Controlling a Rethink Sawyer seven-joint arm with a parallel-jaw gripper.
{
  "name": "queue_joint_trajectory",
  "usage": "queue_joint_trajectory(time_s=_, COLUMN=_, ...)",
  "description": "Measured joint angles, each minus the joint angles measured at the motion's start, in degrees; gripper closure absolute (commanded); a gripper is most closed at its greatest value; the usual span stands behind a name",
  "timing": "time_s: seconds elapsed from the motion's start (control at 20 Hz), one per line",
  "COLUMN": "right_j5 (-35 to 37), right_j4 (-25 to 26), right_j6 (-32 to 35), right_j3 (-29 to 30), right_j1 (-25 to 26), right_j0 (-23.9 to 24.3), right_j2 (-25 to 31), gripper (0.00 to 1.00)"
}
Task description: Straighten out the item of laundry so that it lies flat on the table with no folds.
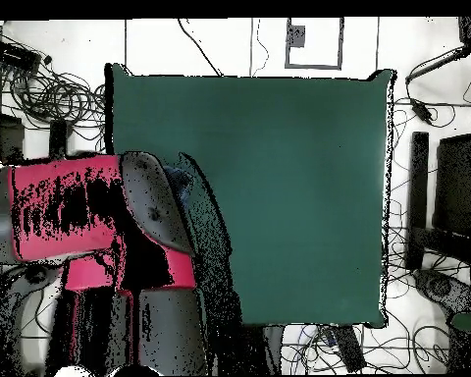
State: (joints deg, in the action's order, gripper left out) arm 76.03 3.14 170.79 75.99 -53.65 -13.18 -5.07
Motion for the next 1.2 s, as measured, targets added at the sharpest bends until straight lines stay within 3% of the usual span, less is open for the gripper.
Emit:
queue_joint_trajectory(time_s=0.55, right_j5=-14.14, right_j4=5.46, right_j6=-9.94, right_j3=8.3, right_j1=-0.91, right_j0=8.09, right_j2=2.79, gripper=1.0)
queue_joint_trajectory(time_s=1.2, right_j5=-18.44, right_j4=10.72, right_j6=-15.09, right_j3=12.29, right_j1=-0.97, right_j0=14.85, right_j2=6.6, gripper=1.0)
